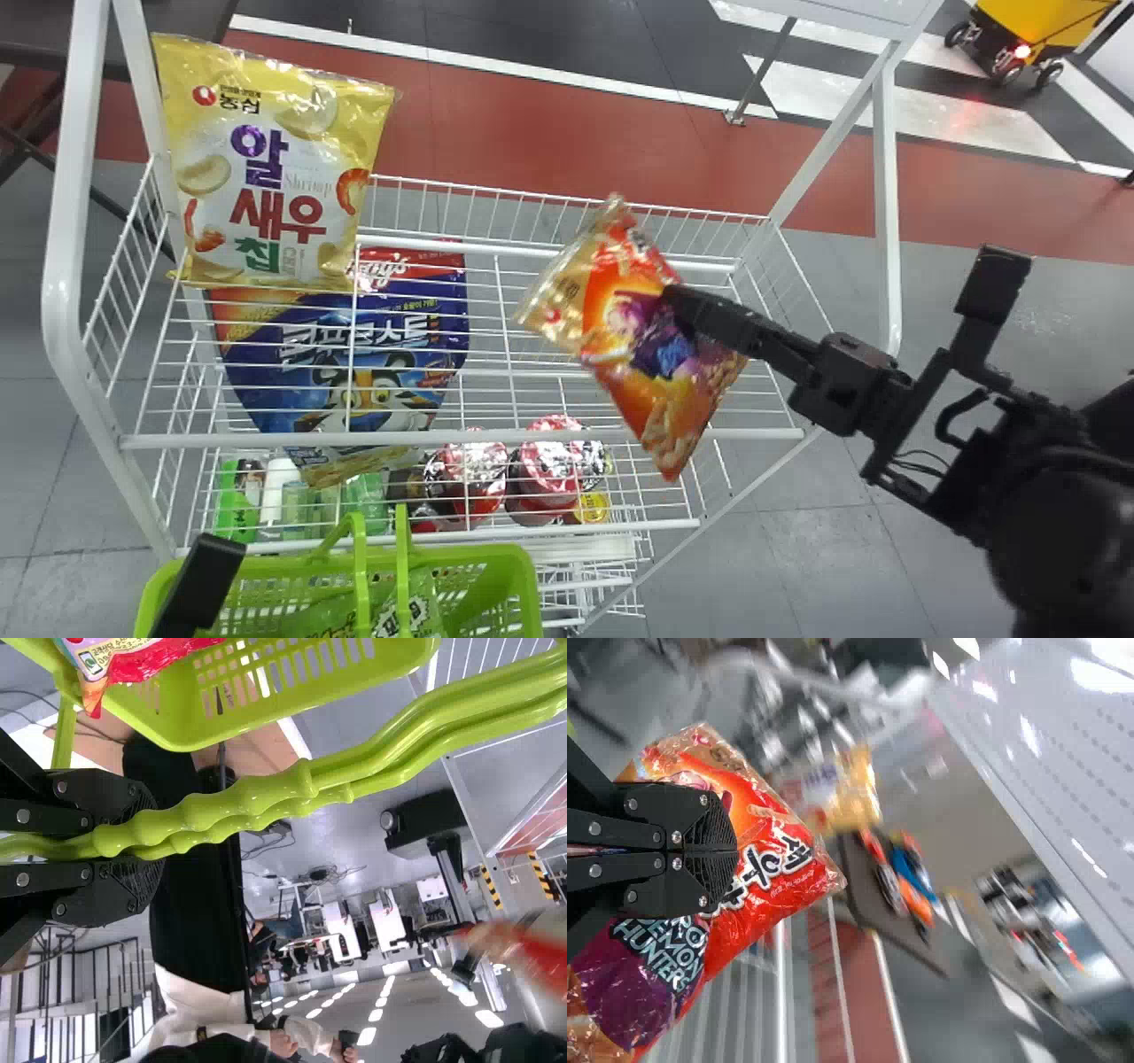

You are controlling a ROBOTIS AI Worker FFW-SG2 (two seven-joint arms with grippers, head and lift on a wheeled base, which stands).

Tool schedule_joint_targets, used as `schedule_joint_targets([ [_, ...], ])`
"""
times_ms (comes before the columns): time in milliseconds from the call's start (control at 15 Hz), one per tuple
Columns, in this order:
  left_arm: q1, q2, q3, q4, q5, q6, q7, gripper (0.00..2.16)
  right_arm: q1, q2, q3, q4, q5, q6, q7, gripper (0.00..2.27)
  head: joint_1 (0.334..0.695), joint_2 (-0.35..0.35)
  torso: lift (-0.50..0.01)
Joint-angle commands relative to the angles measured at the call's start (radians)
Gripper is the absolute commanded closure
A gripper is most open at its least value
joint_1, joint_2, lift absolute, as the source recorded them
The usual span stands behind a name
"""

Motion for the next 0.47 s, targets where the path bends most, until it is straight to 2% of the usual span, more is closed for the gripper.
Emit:
schedule_joint_targets([
  [0, 0.003, 0.002, 0.004, -0.003, 0.002, 0.0, 0.0, 1.79, 0.021, 0.015, 0.051, 0.064, 0.054, -0.214, -0.109, 2.19, 0.695, -0.35, -0.015],
  [267, 0.001, 0.002, 0.004, -0.002, 0.001, 0.0, 0.0, 1.79, -0.035, 0.015, 0.09, 0.213, 0.083, -0.38, -0.302, 2.19, 0.695, -0.35, -0.015],
  [400, 0.003, 0.002, 0.006, -0.003, -0.001, 0.0, 0.0, 1.79, -0.098, 0.015, 0.1, 0.276, 0.148, -0.276, -0.36, 2.15, 0.695, -0.35, -0.015],
])
